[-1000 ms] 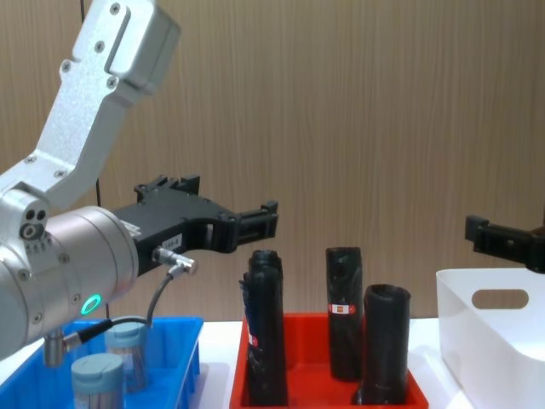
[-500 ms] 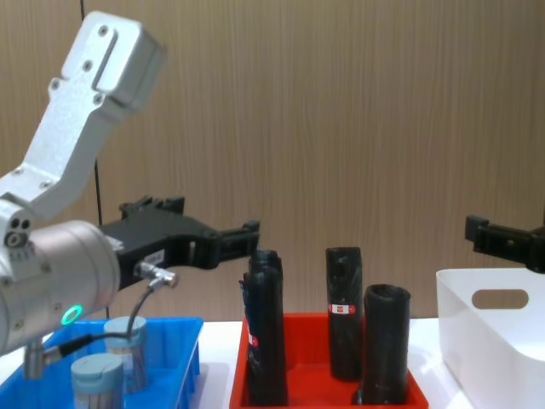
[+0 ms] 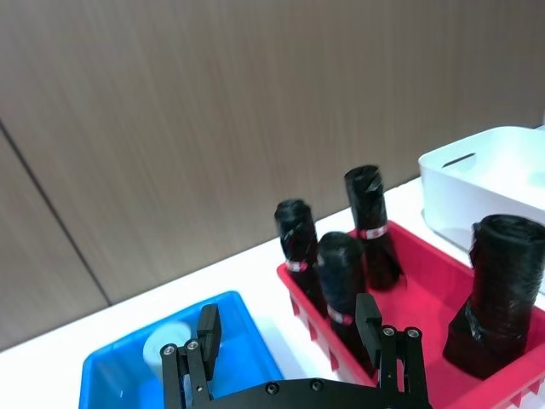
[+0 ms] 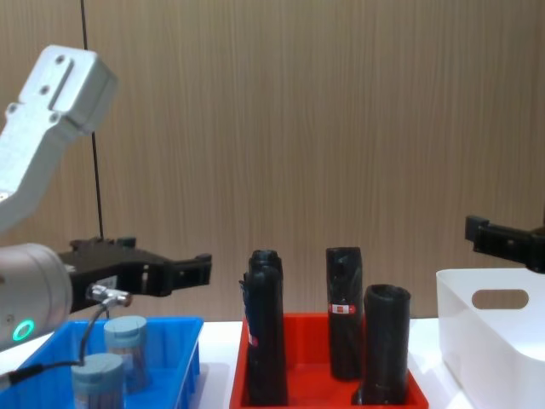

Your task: Pick the cotton swabs from the blue box and place them into the white box.

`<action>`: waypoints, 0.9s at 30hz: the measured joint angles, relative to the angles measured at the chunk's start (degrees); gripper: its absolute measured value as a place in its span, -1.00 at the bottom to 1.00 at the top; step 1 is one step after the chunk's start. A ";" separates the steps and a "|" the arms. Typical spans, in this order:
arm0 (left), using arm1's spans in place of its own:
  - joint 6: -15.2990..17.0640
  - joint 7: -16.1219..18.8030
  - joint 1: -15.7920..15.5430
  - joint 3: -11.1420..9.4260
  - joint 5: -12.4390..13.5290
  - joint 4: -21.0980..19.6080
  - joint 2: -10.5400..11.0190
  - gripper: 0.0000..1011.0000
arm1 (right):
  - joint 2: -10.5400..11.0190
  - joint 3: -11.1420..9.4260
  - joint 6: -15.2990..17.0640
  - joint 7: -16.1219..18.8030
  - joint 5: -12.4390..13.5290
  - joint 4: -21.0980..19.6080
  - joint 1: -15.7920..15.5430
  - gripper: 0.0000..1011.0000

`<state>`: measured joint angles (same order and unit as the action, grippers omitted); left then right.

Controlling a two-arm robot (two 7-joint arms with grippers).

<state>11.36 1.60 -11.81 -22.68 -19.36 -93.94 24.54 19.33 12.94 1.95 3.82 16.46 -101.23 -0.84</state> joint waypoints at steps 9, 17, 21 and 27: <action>4.96 3.43 1.21 1.39 -5.57 -1.28 0.66 0.99 | 0.00 0.00 0.00 0.00 0.00 0.00 0.00 0.98; 8.60 6.51 1.55 2.19 -8.81 -1.43 0.45 0.99 | 0.00 0.00 0.00 0.00 0.00 0.00 0.00 0.98; 10.35 8.07 1.47 2.58 -10.35 -0.94 0.10 0.99 | 0.00 0.00 0.00 0.00 0.00 0.00 0.00 0.98; 13.12 9.92 0.59 3.11 -12.21 0.64 -0.74 0.99 | 0.00 0.00 0.00 0.00 0.00 0.00 0.00 0.98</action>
<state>24.49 11.52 -11.22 -19.57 -31.57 -93.30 23.80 19.33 12.94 1.95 3.83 16.46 -101.23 -0.84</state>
